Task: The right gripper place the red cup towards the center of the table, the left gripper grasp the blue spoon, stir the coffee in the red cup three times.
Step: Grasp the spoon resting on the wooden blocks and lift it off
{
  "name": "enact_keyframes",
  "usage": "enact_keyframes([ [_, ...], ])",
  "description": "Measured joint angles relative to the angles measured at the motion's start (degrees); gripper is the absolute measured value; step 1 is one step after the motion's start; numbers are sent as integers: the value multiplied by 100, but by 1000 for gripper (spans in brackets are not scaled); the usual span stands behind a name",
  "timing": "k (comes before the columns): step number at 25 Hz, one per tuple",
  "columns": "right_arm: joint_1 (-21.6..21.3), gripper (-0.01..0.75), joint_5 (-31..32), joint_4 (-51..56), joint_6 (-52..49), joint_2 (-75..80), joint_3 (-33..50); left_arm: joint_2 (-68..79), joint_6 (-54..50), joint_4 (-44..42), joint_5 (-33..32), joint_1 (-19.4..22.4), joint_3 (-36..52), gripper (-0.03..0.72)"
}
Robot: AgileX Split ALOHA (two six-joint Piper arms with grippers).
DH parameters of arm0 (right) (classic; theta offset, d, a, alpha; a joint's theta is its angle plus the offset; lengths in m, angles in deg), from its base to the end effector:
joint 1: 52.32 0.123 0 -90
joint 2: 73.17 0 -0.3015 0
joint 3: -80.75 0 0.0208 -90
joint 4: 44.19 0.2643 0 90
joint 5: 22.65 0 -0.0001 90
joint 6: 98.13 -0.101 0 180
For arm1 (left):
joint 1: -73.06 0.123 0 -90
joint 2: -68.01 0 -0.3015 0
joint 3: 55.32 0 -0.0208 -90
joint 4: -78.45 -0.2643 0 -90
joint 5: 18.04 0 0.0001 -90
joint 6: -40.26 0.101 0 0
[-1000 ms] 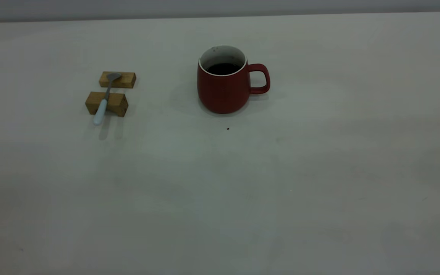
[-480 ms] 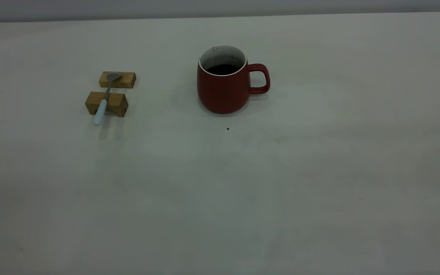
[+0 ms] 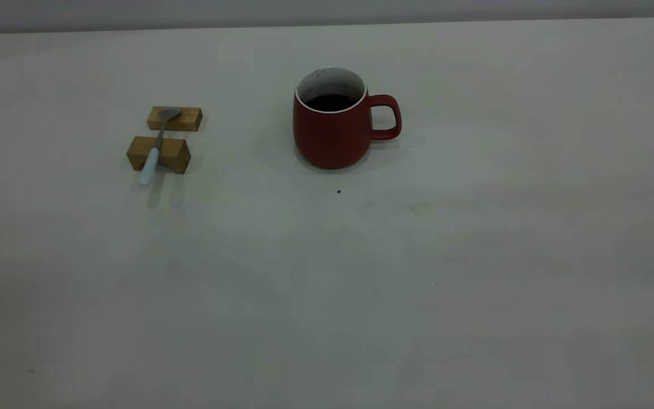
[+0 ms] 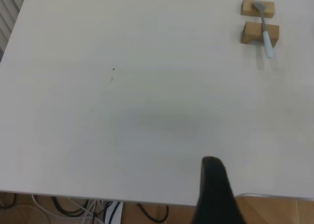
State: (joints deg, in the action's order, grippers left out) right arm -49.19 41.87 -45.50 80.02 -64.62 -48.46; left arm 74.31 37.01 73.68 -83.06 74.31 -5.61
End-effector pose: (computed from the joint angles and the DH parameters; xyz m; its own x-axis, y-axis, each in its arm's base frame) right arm 0.0025 -0.0020 0.2642 -0.5570 -0.0080 -0.8305 -0.0250 0.9997 0.0071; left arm -0.0060 0.0075 0.2692 -0.5122 -0.0326 -0.8582 -0.0974 0.9950 0.0203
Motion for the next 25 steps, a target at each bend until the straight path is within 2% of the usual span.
enact_keyframes([
  [10,0,574,0,0,0,0,0,333,-20,0,126,0,-80,572],
  [19,0,574,11,0,0,0,0,3327,-240,51,1066,0,-591,572],
  [25,0,574,11,0,-4,0,0,5354,-215,120,2109,0,-1066,572],
])
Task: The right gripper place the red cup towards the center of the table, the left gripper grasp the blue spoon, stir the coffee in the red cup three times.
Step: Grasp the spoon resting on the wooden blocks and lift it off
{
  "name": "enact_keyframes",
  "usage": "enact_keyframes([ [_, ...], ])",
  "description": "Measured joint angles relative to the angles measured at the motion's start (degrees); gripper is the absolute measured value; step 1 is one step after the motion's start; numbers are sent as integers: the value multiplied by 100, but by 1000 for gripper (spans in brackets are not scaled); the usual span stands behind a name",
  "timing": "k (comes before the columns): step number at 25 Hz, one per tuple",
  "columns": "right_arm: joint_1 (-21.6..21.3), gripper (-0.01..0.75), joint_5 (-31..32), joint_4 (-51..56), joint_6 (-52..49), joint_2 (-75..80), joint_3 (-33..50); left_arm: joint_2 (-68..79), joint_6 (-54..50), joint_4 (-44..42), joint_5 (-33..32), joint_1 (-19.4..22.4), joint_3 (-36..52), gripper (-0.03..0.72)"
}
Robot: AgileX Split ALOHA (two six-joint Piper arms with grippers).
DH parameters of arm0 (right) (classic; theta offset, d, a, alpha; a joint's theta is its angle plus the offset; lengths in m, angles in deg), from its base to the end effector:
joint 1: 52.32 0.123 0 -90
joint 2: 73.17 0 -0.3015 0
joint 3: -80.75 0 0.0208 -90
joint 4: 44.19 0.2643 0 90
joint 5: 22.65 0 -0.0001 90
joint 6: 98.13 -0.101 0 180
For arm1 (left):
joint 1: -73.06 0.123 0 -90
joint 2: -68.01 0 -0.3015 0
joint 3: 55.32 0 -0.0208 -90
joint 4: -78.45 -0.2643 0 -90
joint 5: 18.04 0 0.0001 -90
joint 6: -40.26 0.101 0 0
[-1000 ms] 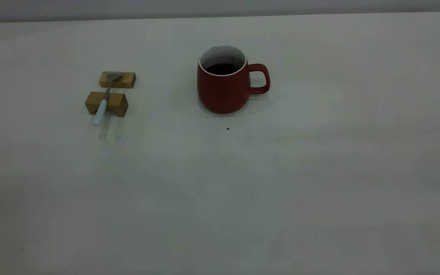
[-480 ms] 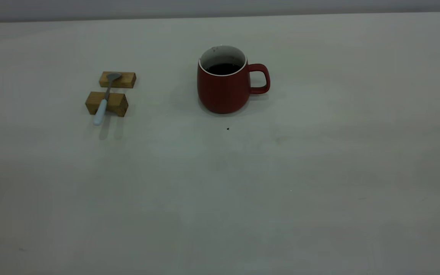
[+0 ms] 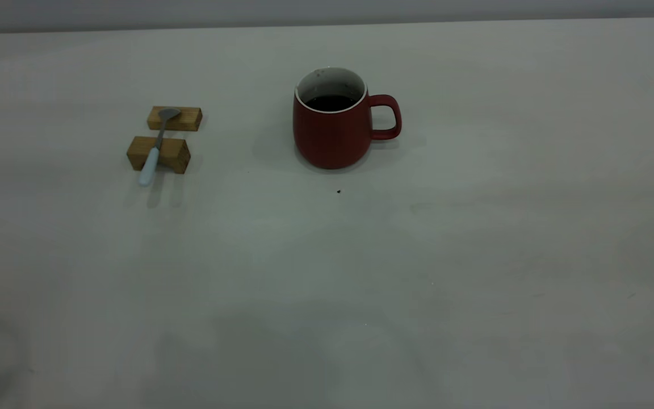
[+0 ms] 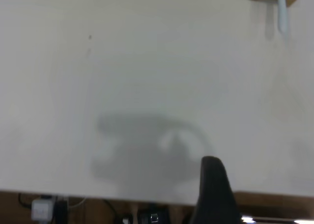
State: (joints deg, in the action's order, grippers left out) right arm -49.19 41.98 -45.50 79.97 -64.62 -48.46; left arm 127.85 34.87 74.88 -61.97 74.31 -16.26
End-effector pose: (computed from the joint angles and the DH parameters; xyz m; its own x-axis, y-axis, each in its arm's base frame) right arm 0.0024 -0.0020 0.2640 -0.5586 -0.0072 -0.8294 -0.0244 0.9997 0.0078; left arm 0.1737 0.0082 0.2829 -0.7928 -0.0664 -0.6059 -0.0870 0.9962 0.0046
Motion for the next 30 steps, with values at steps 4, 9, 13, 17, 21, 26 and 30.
enact_keyframes([
  [4,0,574,0,0,0,0,0,1296,18,98,689,0,-190,572],
  [9,0,574,0,0,0,0,0,2927,2,271,1970,-218,-316,572],
  [13,0,574,0,0,0,0,0,4202,-227,417,2414,-593,-772,572],
  [17,0,574,0,0,0,0,0,5365,-552,437,2480,-928,-1538,572],
  [21,0,574,0,0,0,0,0,6262,-652,439,2367,-1137,-2343,572],
  [26,0,574,0,0,0,0,0,7015,-742,444,1882,-1171,-3134,572],
  [30,0,574,0,0,0,0,0,7289,-783,444,1672,-1171,-3394,572],
])
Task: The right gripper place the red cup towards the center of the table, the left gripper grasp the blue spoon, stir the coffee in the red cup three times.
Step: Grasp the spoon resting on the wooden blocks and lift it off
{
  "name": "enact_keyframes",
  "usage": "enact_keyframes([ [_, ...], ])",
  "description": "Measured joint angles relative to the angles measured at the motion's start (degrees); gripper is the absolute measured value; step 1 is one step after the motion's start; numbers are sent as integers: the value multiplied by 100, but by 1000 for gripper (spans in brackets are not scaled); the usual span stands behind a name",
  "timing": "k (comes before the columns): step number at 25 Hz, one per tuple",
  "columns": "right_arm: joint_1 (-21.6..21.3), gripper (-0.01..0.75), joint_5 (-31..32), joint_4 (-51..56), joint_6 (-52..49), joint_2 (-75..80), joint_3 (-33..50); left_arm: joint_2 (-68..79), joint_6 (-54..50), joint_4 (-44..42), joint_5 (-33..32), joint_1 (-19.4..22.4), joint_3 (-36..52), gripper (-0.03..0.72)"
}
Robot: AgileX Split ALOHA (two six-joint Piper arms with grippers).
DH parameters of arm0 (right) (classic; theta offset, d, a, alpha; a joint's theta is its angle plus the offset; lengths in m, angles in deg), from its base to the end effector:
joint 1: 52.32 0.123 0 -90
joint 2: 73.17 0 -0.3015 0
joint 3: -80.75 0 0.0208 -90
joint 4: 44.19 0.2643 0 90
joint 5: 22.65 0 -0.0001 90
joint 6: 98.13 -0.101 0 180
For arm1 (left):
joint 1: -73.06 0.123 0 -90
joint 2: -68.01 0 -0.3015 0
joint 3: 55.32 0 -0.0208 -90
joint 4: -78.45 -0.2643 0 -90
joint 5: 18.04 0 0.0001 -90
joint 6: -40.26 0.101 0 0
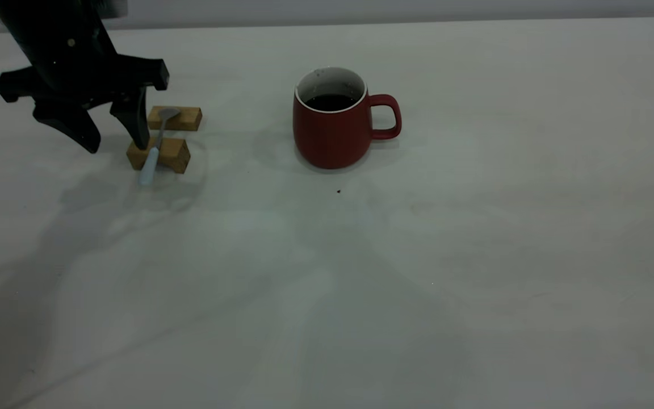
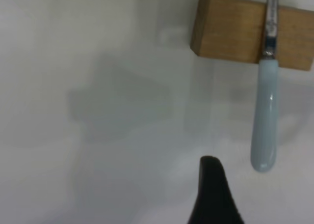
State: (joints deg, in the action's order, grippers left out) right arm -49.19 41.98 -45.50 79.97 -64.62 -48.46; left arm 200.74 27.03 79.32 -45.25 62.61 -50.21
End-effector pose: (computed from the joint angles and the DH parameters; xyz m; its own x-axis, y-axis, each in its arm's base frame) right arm 0.0024 -0.0020 0.2640 -0.5586 -0.0072 -0.8294 -0.0244 0.9997 0.0078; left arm 0.4162 -0.0775 0.0649 -0.9662 -0.0679 -0.2487 -0.0522 0.9963 -0.0689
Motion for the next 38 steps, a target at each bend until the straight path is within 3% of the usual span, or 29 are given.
enact_keyframes([
  [18,0,574,0,0,0,0,0,1179,-79,12,-164,-31,-804,546],
  [23,0,574,0,0,0,0,0,1194,-79,17,-141,-43,-819,425],
  [28,0,574,0,0,0,0,0,1194,-74,17,-82,-43,-831,156],
  [32,0,574,0,0,5,0,0,1194,-74,17,-81,-43,-856,147],
  [38,0,574,1,0,5,0,0,634,-74,129,-820,-156,-1104,147],
])
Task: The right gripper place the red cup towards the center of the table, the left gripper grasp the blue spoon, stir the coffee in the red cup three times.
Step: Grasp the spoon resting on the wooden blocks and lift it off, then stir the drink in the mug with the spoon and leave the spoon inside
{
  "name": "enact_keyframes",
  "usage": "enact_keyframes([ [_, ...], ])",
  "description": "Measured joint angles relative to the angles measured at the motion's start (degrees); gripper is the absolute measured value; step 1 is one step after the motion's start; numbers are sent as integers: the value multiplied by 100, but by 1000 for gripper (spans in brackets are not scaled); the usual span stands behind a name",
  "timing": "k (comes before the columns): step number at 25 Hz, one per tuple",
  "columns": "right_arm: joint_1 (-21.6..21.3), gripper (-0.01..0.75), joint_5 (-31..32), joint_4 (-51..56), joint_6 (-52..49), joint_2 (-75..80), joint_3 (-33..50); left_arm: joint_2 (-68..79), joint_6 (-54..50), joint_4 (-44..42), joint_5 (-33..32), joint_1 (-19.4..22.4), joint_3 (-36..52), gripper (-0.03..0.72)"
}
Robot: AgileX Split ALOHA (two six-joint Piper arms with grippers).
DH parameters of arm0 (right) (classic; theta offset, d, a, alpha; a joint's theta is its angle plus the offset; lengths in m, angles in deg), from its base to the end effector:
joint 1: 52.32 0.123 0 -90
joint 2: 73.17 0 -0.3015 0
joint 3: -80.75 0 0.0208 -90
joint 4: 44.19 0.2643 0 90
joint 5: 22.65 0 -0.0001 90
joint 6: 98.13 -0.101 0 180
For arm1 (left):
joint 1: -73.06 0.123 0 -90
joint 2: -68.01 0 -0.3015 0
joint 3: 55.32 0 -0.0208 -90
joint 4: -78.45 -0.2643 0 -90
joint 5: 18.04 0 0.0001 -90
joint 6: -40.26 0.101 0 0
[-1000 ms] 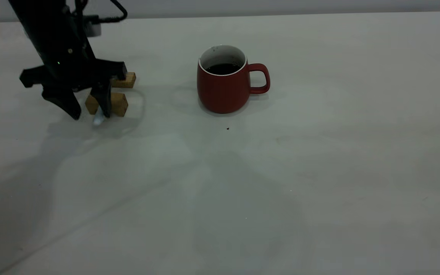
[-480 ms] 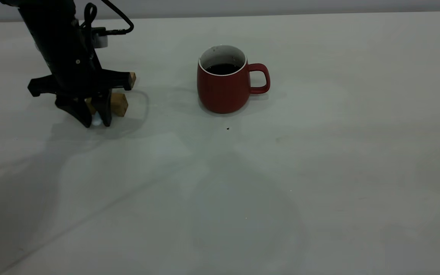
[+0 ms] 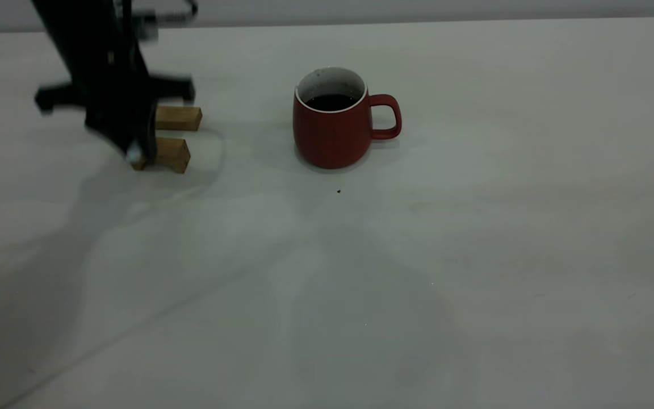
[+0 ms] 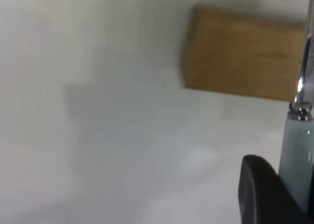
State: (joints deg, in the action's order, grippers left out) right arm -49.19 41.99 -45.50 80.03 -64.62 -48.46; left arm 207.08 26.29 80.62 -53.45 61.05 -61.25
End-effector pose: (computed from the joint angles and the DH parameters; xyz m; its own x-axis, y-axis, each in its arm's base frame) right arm 0.0024 -0.0020 0.2640 -0.5587 -0.0082 -0.8293 -0.0250 0.9997 0.0070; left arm 0.4444 -0.0968 0.0560 -0.9802 -0.0687 -0.1856 -0.0557 0.9957 -0.0746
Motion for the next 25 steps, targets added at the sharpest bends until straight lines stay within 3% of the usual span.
enact_keyframes([
  [4,0,574,0,0,0,0,0,-717,-64,1302,-281,-117,-127,147],
  [10,0,574,0,0,0,0,0,-1150,-857,4446,-1059,-118,-129,147],
  [17,0,574,0,0,0,0,0,-956,-2241,6559,-1889,-123,-129,147],
  [21,0,574,0,0,0,0,0,-633,-2914,7501,-1890,-208,-129,147],
  [25,0,574,0,5,0,0,0,-343,-3231,8553,-1497,-360,-129,147],
])
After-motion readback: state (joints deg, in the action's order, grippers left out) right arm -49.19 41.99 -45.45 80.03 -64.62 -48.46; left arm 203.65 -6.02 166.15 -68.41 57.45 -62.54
